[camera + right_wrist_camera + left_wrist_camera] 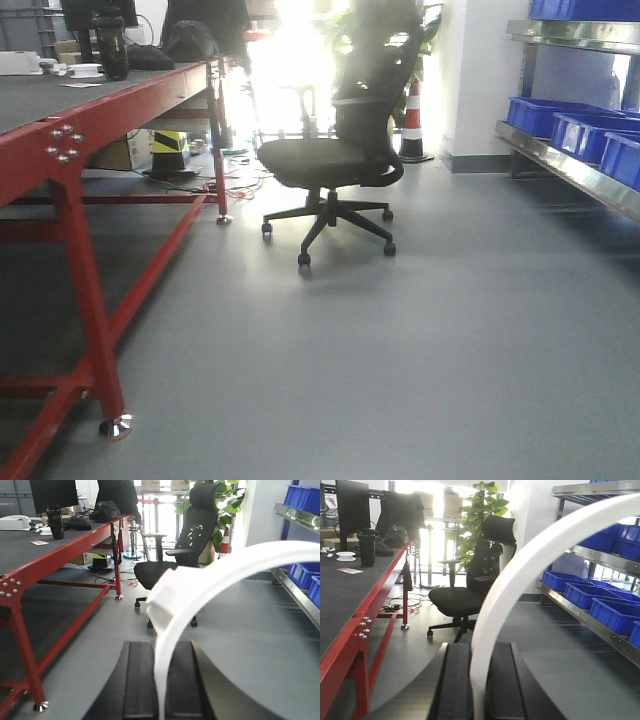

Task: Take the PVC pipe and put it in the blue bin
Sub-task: 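Drive the base toward the shelf rack of blue bins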

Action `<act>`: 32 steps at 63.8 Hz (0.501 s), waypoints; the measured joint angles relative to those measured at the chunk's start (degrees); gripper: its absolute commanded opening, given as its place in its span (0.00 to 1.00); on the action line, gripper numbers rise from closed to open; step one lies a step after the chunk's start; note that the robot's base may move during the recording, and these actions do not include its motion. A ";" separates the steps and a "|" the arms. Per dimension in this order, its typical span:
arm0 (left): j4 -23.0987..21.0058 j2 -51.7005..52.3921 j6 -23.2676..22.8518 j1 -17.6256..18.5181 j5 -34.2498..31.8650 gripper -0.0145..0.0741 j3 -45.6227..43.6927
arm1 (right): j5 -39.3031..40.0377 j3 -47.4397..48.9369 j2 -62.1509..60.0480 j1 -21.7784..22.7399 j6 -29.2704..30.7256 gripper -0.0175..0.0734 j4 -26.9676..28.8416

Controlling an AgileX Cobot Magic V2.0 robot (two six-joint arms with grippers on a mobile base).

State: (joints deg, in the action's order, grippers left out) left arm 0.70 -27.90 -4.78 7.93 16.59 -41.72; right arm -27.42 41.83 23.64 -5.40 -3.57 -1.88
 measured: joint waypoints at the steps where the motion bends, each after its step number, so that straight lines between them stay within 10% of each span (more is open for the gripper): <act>1: 0.00 0.00 0.00 0.00 0.00 0.04 0.00 | 0.00 0.00 0.00 0.00 0.00 0.01 0.00; 32: 0.00 0.00 0.00 0.00 0.12 0.04 0.05 | -0.10 0.00 0.00 0.00 0.00 0.01 0.00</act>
State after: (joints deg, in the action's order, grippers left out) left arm 0.70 -27.90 -4.78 7.93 16.71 -41.67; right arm -27.52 41.83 23.64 -5.40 -3.57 -1.88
